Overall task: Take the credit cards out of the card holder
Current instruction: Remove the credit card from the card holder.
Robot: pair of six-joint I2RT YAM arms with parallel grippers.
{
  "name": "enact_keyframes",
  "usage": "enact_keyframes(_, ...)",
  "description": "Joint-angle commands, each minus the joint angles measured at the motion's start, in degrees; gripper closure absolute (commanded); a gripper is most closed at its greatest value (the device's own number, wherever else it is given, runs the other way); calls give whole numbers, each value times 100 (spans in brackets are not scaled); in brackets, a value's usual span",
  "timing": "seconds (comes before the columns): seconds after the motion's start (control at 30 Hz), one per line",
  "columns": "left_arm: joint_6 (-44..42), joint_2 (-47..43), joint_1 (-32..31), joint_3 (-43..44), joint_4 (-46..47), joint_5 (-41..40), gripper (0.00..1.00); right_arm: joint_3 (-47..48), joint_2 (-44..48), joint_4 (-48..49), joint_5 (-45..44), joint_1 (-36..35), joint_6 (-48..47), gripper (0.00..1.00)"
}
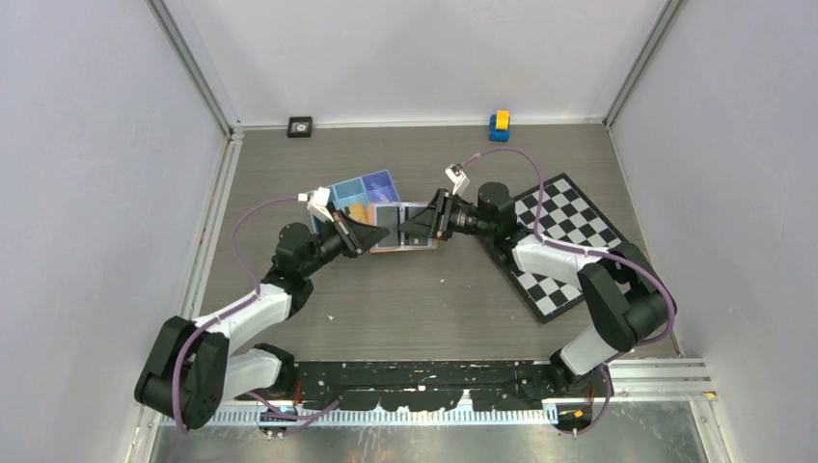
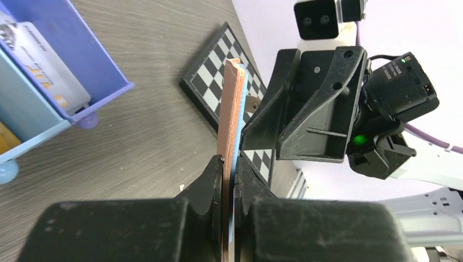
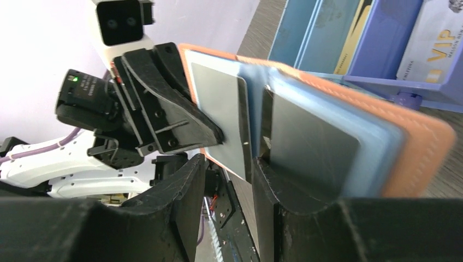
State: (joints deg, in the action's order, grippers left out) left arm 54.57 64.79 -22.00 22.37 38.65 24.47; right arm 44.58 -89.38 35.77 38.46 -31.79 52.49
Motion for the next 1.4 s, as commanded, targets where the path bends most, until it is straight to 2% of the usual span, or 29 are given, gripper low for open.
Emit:
enact_keyframes(0.0,418,224,-6,273,1173,648,100,237,-3,591,263,-3,233,58)
enact_keyframes(0.2,649,332,1,233,1672,826,100,219,17,592,227,7,239,60)
enact_keyframes(0.4,608,129,29,156,1596,707,100,225,231,7,-107,15,-150,57)
enact_keyframes(0.5,613,131,28,161,1605,734,100,209,209,158,-13,9,-85,58)
enact_keyframes(0.73,808,345,29,213,1925,925,100,35,188,1113,313,7,385,72)
enact_keyframes(0.9,820,376,38,207,1929,906,100,-134,220,1938,494,6,784,89)
enact_keyframes(1.1,841,418,47,213,1896,884,100,-150,-55,3038,813,7,1431,91)
enact_keyframes(1.2,895,488,47,231,1964,933,98,-121,-114,3077,841,6,1508,85)
enact_keyframes(1.23,922,512,47,233,2015,959,94,-112,-114,2996,820,13,1485,89)
enact_keyframes(1.27,938,535,47,239,2055,979,90,-93,-99,2841,799,7,1404,98)
enact_keyframes(1.37,989,561,87,226,2114,993,84,-95,25,2270,585,27,1072,100)
